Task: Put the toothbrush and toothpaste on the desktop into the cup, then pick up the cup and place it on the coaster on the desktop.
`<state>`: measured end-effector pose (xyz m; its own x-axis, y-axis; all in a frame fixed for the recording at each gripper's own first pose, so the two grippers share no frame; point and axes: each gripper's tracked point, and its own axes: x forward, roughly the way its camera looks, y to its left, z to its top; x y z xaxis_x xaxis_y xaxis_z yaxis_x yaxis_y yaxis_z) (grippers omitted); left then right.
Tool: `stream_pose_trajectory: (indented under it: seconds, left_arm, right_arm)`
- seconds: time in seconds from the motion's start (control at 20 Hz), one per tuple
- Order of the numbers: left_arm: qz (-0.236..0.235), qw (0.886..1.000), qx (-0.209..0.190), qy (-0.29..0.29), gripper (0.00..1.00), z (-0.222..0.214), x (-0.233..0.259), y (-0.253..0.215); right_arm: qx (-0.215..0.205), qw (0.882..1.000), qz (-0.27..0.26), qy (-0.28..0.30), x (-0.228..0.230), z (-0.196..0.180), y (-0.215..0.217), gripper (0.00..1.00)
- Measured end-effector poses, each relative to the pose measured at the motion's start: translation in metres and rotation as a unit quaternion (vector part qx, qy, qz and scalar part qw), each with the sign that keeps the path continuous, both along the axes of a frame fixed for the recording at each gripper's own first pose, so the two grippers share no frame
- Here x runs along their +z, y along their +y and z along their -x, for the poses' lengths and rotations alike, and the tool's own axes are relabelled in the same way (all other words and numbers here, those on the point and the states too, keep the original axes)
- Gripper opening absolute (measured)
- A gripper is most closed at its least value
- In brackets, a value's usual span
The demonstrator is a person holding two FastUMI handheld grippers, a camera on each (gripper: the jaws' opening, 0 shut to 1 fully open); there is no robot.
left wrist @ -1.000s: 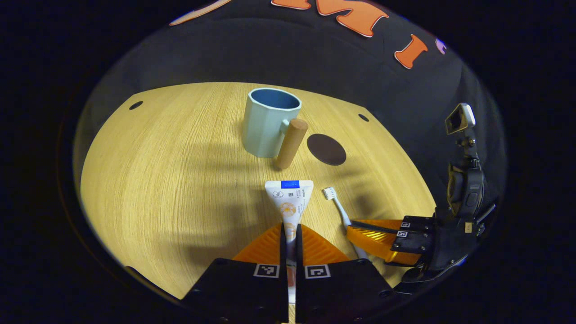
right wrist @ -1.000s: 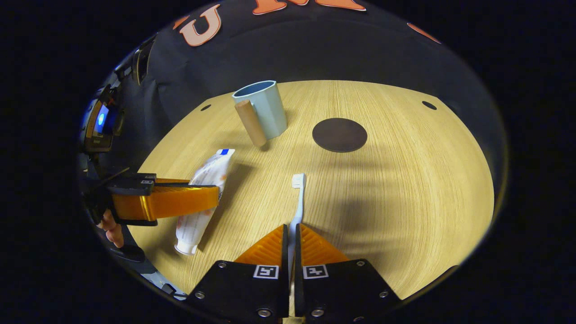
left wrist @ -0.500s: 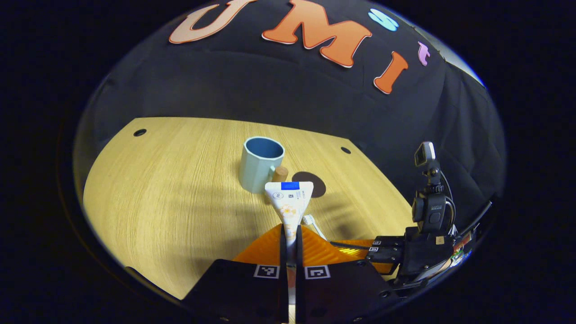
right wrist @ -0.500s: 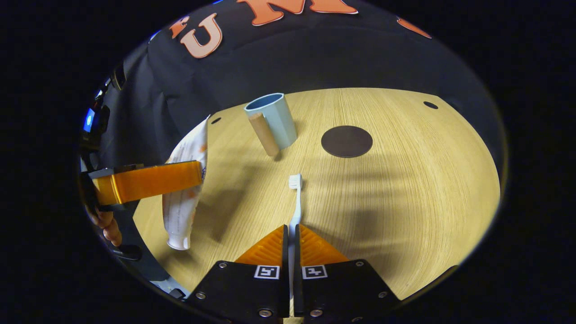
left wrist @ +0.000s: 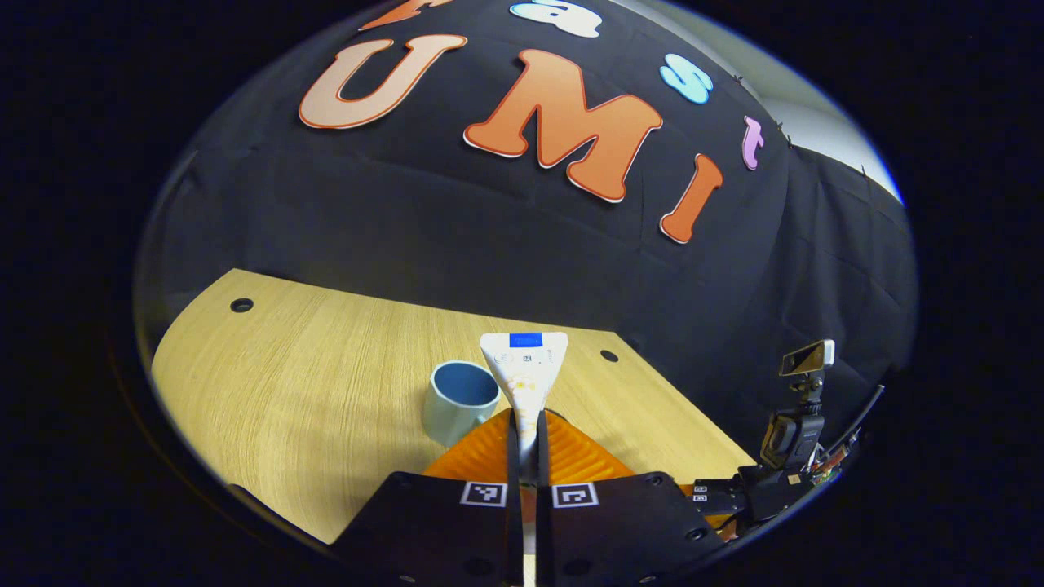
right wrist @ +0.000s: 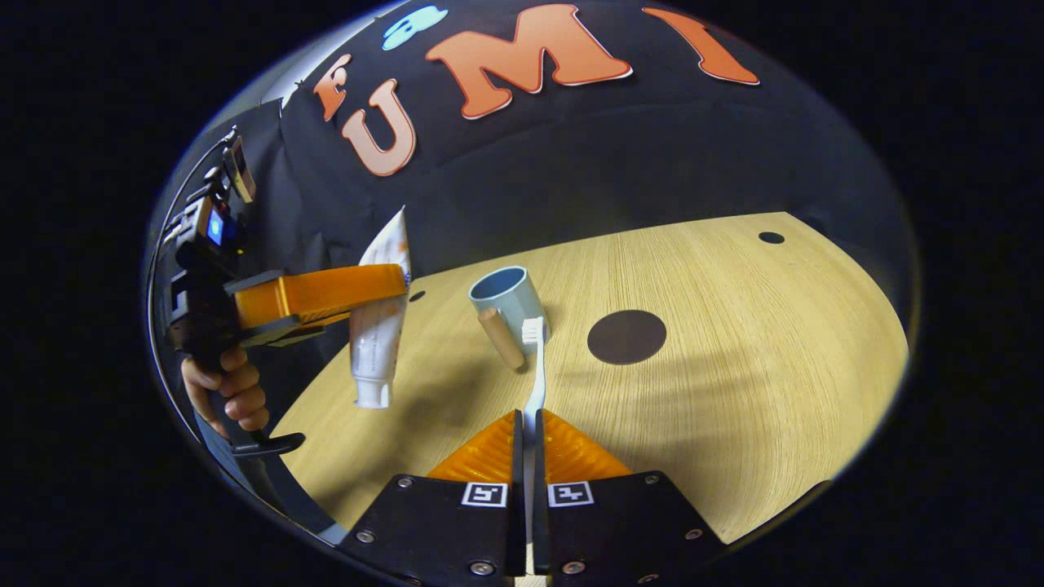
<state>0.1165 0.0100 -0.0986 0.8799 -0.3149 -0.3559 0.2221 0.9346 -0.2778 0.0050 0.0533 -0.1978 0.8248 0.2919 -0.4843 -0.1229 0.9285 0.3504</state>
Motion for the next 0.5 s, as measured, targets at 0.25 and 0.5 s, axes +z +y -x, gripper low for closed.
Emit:
stream_pose_trajectory:
  seconds: [0.25,0.5]
  left_arm:
    - [0.002,0.999,0.005,-0.044,0.06,-0.023,0.008,0.005]
    - [0.0,0.994,0.038,-0.105,0.06,-0.068,0.025,0.015]
  right_arm:
    - [-0.007,0.999,0.011,-0.043,0.016,0.017,-0.012,0.04]
    - [-0.005,0.997,0.01,-0.082,0.029,0.023,-0.024,0.04]
